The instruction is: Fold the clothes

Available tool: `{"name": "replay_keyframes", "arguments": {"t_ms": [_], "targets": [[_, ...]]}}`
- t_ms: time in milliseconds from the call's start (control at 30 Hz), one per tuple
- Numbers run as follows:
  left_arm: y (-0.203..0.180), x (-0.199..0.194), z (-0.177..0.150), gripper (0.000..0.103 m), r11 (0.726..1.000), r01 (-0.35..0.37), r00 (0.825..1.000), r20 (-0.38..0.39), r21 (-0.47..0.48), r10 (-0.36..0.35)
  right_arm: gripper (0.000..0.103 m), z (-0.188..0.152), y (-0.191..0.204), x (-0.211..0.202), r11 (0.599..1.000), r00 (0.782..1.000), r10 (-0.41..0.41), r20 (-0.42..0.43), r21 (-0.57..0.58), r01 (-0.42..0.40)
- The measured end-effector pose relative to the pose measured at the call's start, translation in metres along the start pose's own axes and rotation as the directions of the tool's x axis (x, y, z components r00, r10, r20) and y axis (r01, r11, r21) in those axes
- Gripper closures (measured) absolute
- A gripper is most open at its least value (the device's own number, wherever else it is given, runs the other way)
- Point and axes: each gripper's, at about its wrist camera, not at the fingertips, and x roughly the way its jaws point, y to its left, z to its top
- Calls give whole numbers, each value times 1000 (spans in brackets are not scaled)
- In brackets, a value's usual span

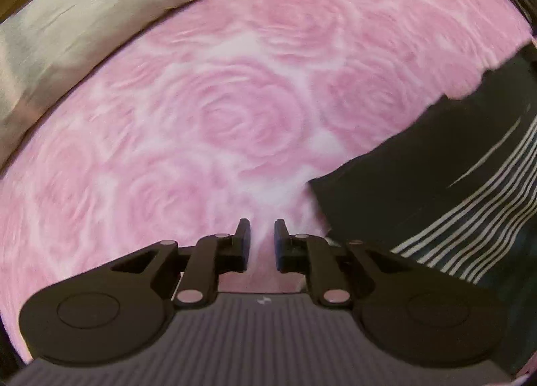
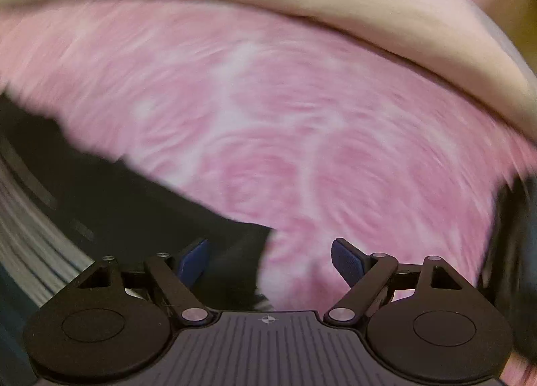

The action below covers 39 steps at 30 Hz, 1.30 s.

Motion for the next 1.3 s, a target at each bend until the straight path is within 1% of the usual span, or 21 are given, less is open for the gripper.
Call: {"name": "replay_keyframes", "arguments": {"t_ms": [100,167,200,267,333,433,533,600,700,767,833,933,967,1033,1067,1133,1200,1233,1300], "targets": [[-2,-20,-14,92,998,29,999,21,-62,-28,20,-11,-13,-24,982,999,-5,35,189,-2],[-10,-32,-24,92,994,67,997,36,-90,-64,20,-23,-6,-39,965,998,32,62,259,-47],[-17,-37,-29,92,991,93,995,42,-96,-89,20,-28,-1,-44,957,995,66,78,278,-85],[-35,-43,-39,92,987,141,989,60,-79,-137,20,-40,14,-49,939,983,151,106,295,-176],[-51,-41,-49,92,983,174,983,64,-61,-171,20,-51,28,-49,921,970,210,120,307,-238],[-72,-31,-59,91,980,196,980,49,-34,-194,20,-62,28,-45,918,973,211,98,321,-232],[-72,-24,-69,91,984,178,984,31,-25,-177,21,-72,29,-41,915,974,212,76,335,-225],[-71,-20,-75,93,986,164,986,19,-19,-164,21,-79,30,-39,913,975,212,62,344,-220],[-70,-26,-83,93,992,125,992,3,1,-125,20,-90,30,-35,910,976,213,39,357,-213],[-68,-34,-89,90,993,115,993,7,-11,-115,20,-89,39,-37,917,980,198,-3,354,-184],[-67,-43,-95,87,994,108,994,15,-19,-108,20,-89,47,-44,921,985,172,-18,359,-154],[-64,-56,-111,87,993,115,993,28,-24,-115,20,-95,67,-54,921,984,175,-30,357,-153],[-64,-60,-116,88,993,118,992,35,-26,-118,20,-98,76,-62,922,985,174,-10,352,-159],[-66,-72,-124,88,992,124,989,77,-11,-123,20,-104,97,-79,933,984,172,40,313,-176],[-68,-78,-128,88,991,136,986,100,2,-136,20,-108,110,-88,939,981,181,66,286,-193],[-74,-86,-134,88,982,186,975,119,31,-188,20,-117,134,-98,933,972,217,93,271,-235],[-84,-86,-143,88,970,232,965,109,71,-239,20,-129,159,-94,917,965,254,60,303,-260],[-90,-82,-147,87,966,240,964,91,96,-248,20,-136,171,-87,908,964,263,29,329,-258],[-100,-71,-159,87,962,227,971,45,151,-236,20,-149,186,-73,888,963,267,-32,397,-233]]}}
